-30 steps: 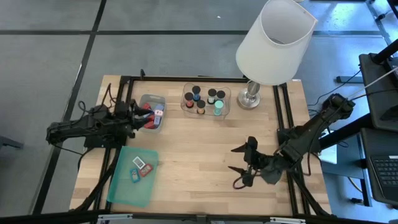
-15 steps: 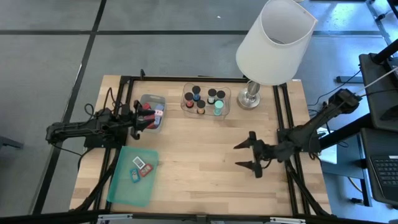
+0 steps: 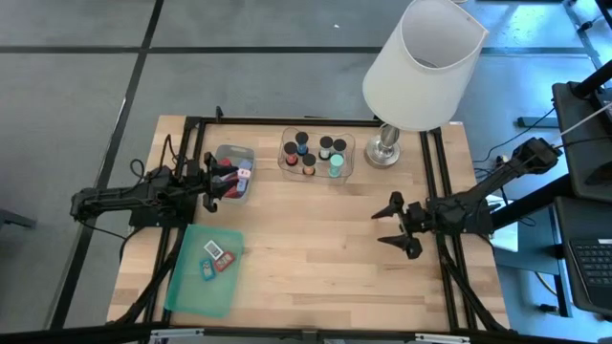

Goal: Pick & Place Office items
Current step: Return to Home Position

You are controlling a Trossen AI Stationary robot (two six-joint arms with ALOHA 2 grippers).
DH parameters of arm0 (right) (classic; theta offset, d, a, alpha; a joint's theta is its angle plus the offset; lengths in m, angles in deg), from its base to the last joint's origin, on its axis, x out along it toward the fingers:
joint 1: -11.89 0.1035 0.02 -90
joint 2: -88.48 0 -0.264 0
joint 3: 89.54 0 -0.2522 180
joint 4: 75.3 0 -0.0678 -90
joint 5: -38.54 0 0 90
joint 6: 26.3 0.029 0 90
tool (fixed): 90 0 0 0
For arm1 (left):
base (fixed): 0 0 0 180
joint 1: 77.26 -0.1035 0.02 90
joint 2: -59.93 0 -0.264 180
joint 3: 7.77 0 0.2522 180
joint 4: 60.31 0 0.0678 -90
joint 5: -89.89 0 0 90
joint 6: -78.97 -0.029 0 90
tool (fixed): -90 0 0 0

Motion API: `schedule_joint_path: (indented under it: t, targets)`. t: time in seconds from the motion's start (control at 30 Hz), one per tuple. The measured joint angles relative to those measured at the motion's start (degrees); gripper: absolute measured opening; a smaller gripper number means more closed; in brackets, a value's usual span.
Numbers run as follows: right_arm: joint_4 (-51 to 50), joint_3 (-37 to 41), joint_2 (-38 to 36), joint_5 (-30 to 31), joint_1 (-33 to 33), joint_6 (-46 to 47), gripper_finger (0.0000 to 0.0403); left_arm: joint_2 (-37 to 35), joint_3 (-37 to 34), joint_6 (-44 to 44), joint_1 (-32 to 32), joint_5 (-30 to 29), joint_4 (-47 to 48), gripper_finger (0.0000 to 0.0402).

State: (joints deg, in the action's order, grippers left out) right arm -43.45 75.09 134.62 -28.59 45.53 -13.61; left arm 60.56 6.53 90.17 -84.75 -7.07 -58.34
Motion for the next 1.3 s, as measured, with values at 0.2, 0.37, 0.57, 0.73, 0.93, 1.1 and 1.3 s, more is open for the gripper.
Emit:
schedule_joint_path:
  t: [0.2,0.37,0.57,0.73,0.93,1.1,1.3]
  targets:
    - [-1.97,0.72,-6.61,-4.94,-2.22,-5.77,0.0329,0.02,0.00,0.00,0.00,-0.02,0.28,0.0191]
    - [-7.45,0.72,-13.34,-7.49,-4.81,-9.79,0.0329,0.11,0.00,-0.61,0.00,-0.06,0.17,0.0191]
    - [-17.95,0.72,-22.44,-7.99,-9.11,-8.14,0.0329,0.11,0.00,-3.95,0.00,-0.04,0.07,0.0190]
    - [-23.79,0.72,-28.92,-10.94,-13.18,-7.12,0.0329,0.11,0.00,-7.39,0.00,-1.22,-0.15,0.0191]
    - [-30.50,0.72,-34.93,-11.95,-18.44,-6.33,0.0329,0.11,0.02,-14.87,0.00,-5.67,-0.48,0.0190]
    - [-36.75,0.72,-38.56,-11.91,-24.05,-2.96,0.0329,0.30,0.03,-12.96,0.00,-19.06,-0.25,0.0191]
    - [-39.60,0.70,-39.57,-7.08,-30.08,-2.69,0.0329,1.58,0.03,-14.44,-0.02,-30.28,0.05,0.0191]
